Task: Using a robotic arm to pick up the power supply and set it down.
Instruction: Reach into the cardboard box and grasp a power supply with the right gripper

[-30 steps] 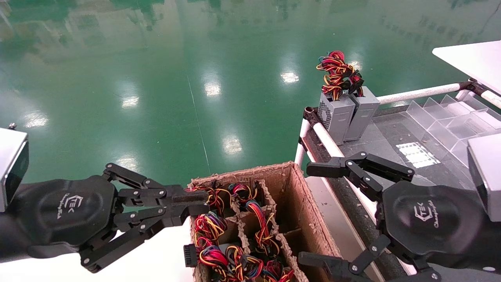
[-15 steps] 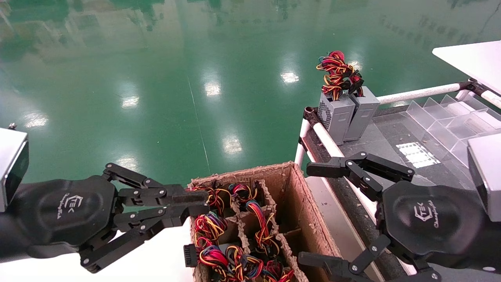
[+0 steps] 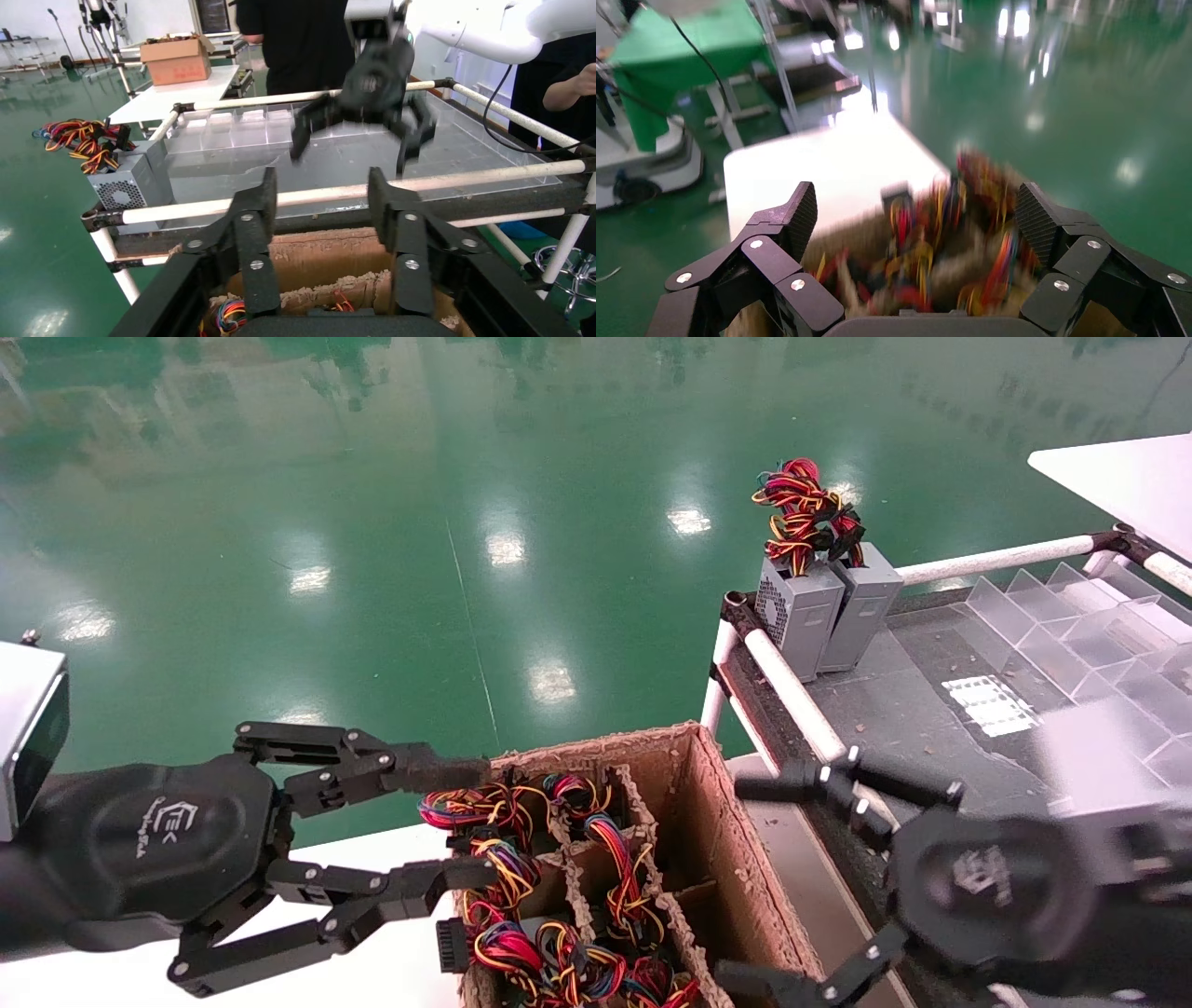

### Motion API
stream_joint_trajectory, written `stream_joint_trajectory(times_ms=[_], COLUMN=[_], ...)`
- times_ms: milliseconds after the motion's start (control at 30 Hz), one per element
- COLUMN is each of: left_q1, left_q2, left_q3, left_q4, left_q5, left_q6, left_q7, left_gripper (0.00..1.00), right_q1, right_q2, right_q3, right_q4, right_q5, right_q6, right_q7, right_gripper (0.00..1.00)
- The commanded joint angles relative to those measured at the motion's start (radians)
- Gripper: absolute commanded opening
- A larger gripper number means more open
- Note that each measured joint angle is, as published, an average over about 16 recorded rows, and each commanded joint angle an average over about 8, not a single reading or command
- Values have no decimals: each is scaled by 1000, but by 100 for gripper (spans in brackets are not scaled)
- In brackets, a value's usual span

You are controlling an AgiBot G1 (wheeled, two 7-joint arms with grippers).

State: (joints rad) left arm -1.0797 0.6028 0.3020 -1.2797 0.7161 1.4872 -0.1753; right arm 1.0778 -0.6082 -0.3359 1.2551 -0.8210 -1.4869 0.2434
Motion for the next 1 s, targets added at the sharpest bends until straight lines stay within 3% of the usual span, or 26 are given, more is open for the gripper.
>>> stream_joint_trajectory(times_ms=[33,600,1000], left_q1=[0,0,0], left_q2=[0,0,0], left_q3=[0,1,1], left_q4=[0,1,1], left_q5=[0,0,0], left_q6=[0,0,0], left_q7=[0,0,1], left_gripper=[100,100,100], right_q1=[2,15,5], right_q2=[1,-55,-179], right_q3=[-18,-99,-200], right_q4=[-4,14,44], right_q5=[-31,-118,-209], right_q6=[5,-38,-40], right_q7=[18,40,60], right_gripper=[100,100,100])
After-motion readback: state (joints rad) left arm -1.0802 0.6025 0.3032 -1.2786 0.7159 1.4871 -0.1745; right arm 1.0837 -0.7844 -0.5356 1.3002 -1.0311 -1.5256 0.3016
